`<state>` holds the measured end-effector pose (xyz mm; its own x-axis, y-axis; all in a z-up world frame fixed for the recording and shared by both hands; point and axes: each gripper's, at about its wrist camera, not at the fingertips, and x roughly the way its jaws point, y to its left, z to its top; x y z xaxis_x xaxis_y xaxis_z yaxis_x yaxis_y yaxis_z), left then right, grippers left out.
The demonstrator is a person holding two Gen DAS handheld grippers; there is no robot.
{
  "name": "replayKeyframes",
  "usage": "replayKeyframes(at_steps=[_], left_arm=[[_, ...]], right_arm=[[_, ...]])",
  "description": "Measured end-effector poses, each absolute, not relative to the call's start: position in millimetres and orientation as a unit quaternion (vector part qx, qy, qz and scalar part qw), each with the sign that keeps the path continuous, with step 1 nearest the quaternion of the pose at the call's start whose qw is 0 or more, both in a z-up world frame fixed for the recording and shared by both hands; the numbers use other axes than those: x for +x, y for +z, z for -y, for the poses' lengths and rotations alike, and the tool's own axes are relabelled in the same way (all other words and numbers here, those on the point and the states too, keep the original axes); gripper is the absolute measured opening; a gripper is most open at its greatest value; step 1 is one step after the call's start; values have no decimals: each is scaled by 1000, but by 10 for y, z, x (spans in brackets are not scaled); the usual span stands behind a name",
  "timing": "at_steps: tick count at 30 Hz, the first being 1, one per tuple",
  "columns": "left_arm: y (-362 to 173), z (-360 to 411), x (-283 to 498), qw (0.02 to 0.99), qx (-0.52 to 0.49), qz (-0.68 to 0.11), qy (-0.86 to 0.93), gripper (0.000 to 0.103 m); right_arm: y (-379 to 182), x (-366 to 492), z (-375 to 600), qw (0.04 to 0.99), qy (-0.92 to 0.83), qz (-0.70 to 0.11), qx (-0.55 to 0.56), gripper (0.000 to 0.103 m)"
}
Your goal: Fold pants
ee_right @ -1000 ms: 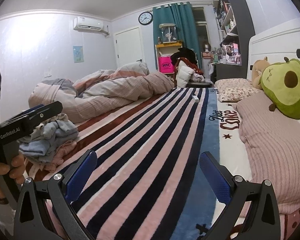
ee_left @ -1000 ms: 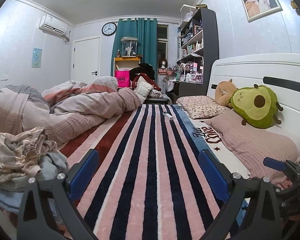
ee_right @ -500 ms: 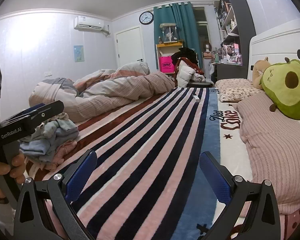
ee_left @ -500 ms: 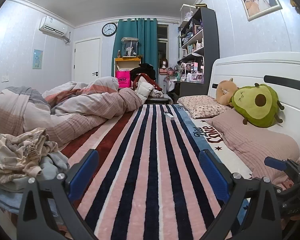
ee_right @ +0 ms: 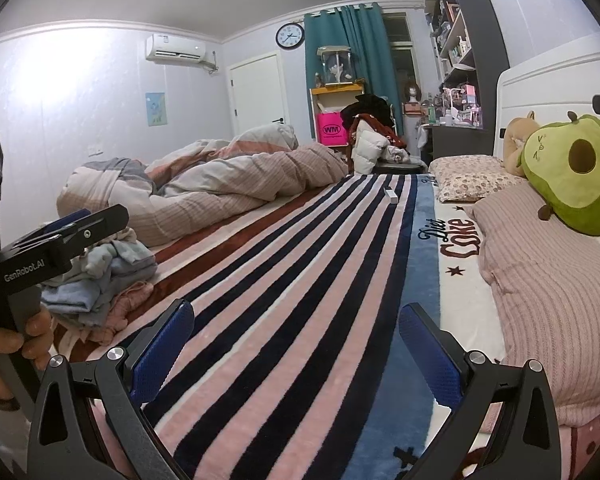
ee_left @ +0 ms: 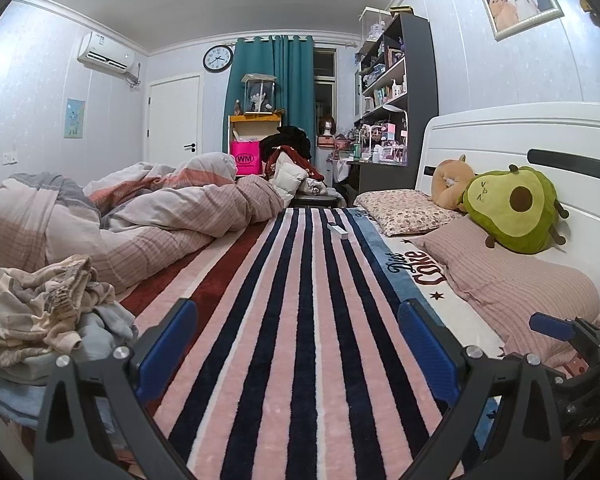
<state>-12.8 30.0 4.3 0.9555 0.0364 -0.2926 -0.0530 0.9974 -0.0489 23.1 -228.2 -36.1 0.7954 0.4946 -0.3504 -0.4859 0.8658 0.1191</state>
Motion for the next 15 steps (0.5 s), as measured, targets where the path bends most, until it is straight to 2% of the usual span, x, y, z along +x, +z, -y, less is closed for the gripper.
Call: replayKeyframes(at_steps=[15], left_arm=[[-2,-316,-97,988,-28,-153,20,99]], right_arm=[[-359,235,2285,947,259,-189,12,102]])
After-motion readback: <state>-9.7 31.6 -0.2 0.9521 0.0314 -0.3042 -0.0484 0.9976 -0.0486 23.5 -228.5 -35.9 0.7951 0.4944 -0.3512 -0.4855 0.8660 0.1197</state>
